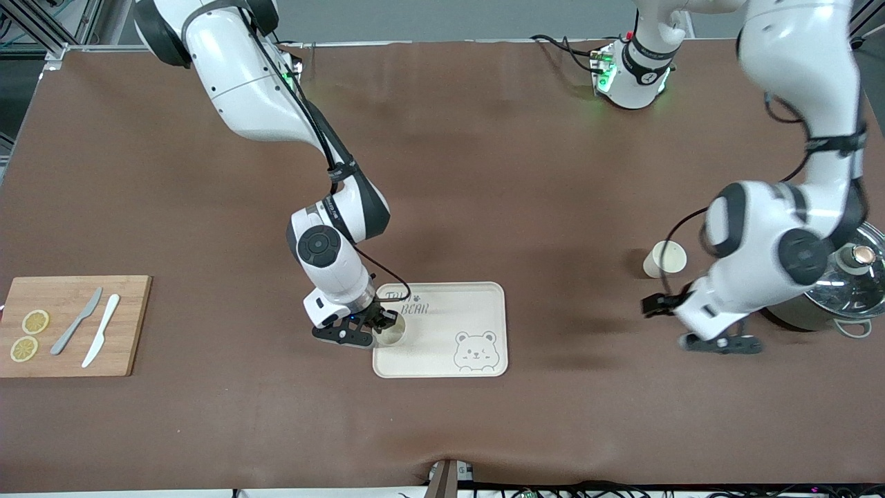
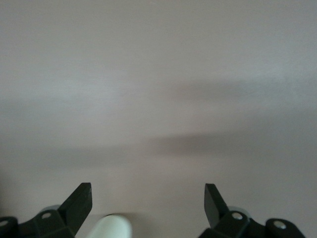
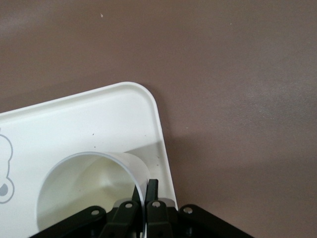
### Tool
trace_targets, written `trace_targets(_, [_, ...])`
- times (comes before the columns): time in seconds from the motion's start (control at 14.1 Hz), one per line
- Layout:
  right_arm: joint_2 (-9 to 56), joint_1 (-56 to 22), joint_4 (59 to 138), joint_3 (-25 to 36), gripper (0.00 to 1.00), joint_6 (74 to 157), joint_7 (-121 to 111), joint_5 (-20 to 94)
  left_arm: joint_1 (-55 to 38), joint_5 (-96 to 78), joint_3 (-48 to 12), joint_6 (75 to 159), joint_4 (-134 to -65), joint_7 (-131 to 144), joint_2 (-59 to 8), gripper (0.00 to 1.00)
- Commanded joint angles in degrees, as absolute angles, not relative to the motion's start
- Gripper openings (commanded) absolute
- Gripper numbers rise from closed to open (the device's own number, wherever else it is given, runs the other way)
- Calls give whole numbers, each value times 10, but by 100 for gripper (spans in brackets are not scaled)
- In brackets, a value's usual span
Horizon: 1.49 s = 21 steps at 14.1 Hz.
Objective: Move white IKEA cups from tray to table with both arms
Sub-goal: 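Raise the left gripper away while the right gripper carries the cup toward the board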
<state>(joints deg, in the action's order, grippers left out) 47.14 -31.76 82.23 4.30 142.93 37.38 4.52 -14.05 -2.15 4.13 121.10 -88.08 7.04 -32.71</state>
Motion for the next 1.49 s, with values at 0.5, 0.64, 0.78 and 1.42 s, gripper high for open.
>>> trace_targets(0.5, [362, -281, 760, 48, 0, 1192, 288, 60, -128, 2, 42, 955, -743, 78, -204, 100])
trace_targets(0.64, [338, -248, 759, 48, 0, 1163, 217, 60, -119, -1, 45, 905, -753, 28, -144, 100])
trace_targets(0.78, [321, -212, 760, 48, 0, 1138, 131, 60, -92, -17, 45, 851, -760, -24, -100, 100])
trace_targets(1.42, [314, -50, 761, 48, 0, 1111, -204, 101, -34, -18, 25, 954, -957, -71, 14, 100])
